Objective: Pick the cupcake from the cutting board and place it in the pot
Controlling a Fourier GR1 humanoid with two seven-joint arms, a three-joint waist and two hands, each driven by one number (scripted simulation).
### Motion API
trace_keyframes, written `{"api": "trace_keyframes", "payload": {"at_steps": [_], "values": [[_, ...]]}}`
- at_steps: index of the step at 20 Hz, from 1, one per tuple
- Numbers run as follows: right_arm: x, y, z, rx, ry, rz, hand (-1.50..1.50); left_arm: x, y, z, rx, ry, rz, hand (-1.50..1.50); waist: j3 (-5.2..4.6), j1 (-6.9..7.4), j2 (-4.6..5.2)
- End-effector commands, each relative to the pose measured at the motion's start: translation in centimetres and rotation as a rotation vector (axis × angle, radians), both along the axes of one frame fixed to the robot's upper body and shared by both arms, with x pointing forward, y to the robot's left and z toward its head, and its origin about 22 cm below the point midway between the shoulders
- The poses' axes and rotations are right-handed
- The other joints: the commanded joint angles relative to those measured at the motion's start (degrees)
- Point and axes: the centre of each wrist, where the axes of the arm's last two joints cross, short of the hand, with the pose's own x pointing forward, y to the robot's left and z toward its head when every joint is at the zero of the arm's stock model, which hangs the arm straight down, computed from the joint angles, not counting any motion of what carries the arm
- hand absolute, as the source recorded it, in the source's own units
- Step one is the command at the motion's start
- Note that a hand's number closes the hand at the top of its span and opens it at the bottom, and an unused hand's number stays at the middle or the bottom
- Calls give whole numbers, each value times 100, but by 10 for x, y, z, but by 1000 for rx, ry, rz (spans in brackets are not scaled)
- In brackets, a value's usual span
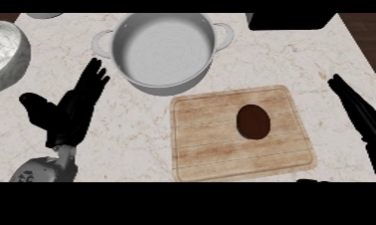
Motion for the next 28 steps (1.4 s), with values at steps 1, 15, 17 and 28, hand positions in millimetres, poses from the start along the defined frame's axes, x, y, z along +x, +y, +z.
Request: {"api": "trace_keyframes", "payload": {"at_steps": [1,15,17,28], "values": [[-14,12,38,-121,134,-46,-150,5,-7,8,6,-1,-29,0,2,139,40],[41,34,55,-118,433,-167,-150,9,1,8,-9,-3,-36,0,22,220,58],[44,40,39,-132,482,-182,-150,-1,-2,16,-1,-4,-49,0,24,253,46],[35,56,11,-174,517,-225,-150,-11,-10,10,-16,-6,-33,0,30,165,28]]}}
